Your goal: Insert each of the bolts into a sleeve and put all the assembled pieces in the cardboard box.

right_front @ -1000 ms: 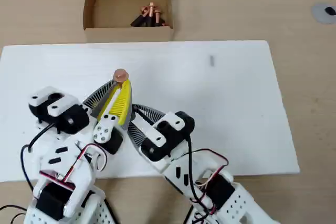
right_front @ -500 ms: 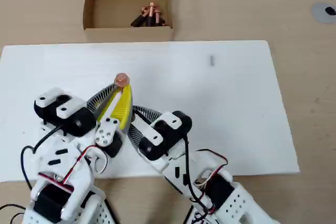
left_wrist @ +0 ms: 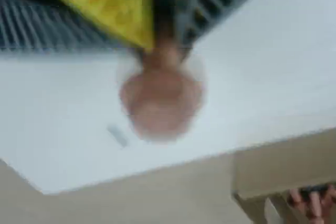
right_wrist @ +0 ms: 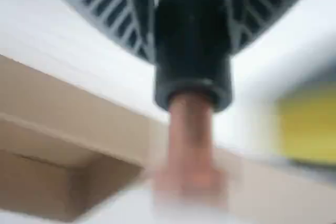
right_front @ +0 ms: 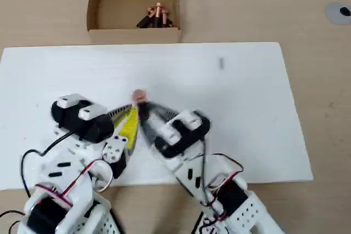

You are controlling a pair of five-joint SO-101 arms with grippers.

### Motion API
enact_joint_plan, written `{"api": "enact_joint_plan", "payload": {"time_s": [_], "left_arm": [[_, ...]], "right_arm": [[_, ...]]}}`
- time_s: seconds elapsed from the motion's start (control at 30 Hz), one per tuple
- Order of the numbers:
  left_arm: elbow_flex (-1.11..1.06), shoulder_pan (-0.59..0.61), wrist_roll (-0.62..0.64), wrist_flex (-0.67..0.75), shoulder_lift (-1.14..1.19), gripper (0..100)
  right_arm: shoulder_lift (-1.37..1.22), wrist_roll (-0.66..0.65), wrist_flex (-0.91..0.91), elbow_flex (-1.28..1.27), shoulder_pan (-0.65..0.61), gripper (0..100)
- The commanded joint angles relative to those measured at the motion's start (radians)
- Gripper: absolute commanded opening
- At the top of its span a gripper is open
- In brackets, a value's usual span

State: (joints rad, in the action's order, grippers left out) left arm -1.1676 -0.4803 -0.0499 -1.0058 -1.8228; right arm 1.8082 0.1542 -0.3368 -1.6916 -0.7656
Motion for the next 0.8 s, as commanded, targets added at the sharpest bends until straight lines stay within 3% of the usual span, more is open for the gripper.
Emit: {"api": "enact_joint_plan", "payload": {"time_s": [0.0,0.1,0.33,0.5,0.63,0.77], "left_arm": [[0.069,-0.008,-0.005,-0.031,-0.002,6],[0.083,-0.003,-0.005,-0.063,-0.002,13],[0.175,-0.002,-0.002,-0.126,-0.002,13],[0.255,0.021,0.000,-0.127,-0.001,13],[0.273,0.241,0.040,-0.094,0.013,12],[0.238,0.489,0.069,-0.072,0.136,4]], "right_arm": [[0.110,0.006,0.008,0.035,0.050,0.9],[0.110,0.006,0.003,0.050,0.061,0.9],[0.102,0.006,0.002,0.068,0.062,0.9],[0.101,0.009,0.002,0.068,0.156,0.9],[0.088,0.058,0.002,0.104,0.263,0.9],[-0.062,0.003,0.008,0.225,0.263,0.9]]}}
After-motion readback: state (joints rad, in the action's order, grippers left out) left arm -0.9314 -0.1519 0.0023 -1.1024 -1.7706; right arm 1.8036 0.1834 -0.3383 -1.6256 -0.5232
